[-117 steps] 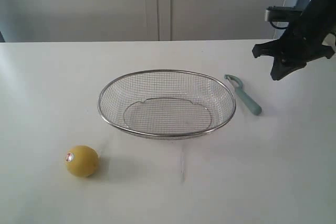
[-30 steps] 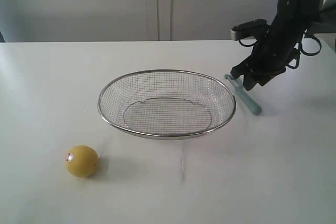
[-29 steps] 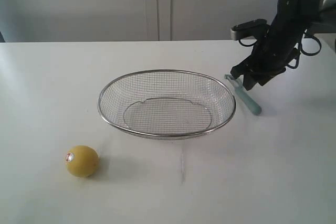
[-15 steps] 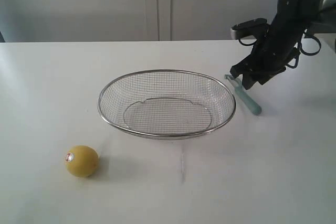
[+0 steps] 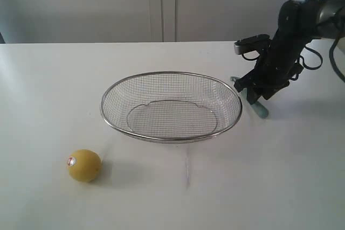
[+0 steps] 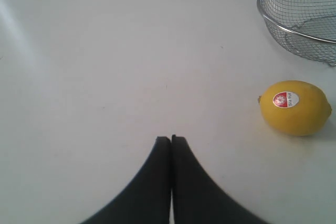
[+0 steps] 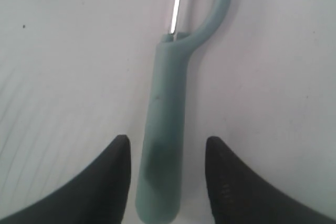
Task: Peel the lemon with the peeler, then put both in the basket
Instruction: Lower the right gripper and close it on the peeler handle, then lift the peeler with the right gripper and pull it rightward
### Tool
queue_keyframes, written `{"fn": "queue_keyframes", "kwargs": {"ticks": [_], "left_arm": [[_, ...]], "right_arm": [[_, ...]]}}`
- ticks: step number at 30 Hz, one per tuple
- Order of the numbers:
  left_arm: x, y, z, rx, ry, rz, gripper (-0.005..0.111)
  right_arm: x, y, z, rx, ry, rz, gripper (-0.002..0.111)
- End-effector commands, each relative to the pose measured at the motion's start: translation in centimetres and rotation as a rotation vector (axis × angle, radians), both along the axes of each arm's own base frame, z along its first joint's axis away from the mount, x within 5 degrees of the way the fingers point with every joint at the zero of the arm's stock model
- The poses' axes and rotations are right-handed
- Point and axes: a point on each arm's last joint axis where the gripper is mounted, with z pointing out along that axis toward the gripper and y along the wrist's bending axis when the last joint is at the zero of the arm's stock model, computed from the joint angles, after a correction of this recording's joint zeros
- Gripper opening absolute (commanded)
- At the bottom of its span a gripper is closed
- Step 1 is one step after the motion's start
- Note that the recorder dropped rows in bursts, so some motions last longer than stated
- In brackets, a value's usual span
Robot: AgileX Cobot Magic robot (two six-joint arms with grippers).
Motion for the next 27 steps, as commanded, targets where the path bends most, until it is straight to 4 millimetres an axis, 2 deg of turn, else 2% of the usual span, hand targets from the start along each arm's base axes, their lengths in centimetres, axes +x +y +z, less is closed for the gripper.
{"fn": "queue_keyframes", "kwargs": {"ticks": [1, 11, 17, 22, 27], "left_arm": [[0.0, 0.0, -0.1, -0.003, 0.002, 0.001, 0.000], [0.0, 0.0, -0.1, -0.003, 0.002, 0.001, 0.000], [0.0, 0.0, -0.1, -0.003, 0.002, 0.001, 0.000], [0.0, 0.0, -0.1, -0.003, 0.002, 0.001, 0.000], [0.0, 0.0, -0.1, -0.003, 0.002, 0.001, 0.000]], "right_arm": [[0.1, 0.1, -0.4, 0.005, 0.003, -0.006, 0.043], [0.2, 0.1, -1.4, 0.002, 0.025, -0.006, 0.043], [0.2, 0.3, -2.8, 0.000, 0.056, -0.002, 0.043], [0.1, 1.2, -2.8, -0.004, 0.053, 0.020, 0.043], [0.1, 1.1, -2.8, -0.028, 0.048, 0.031, 0.039]]}}
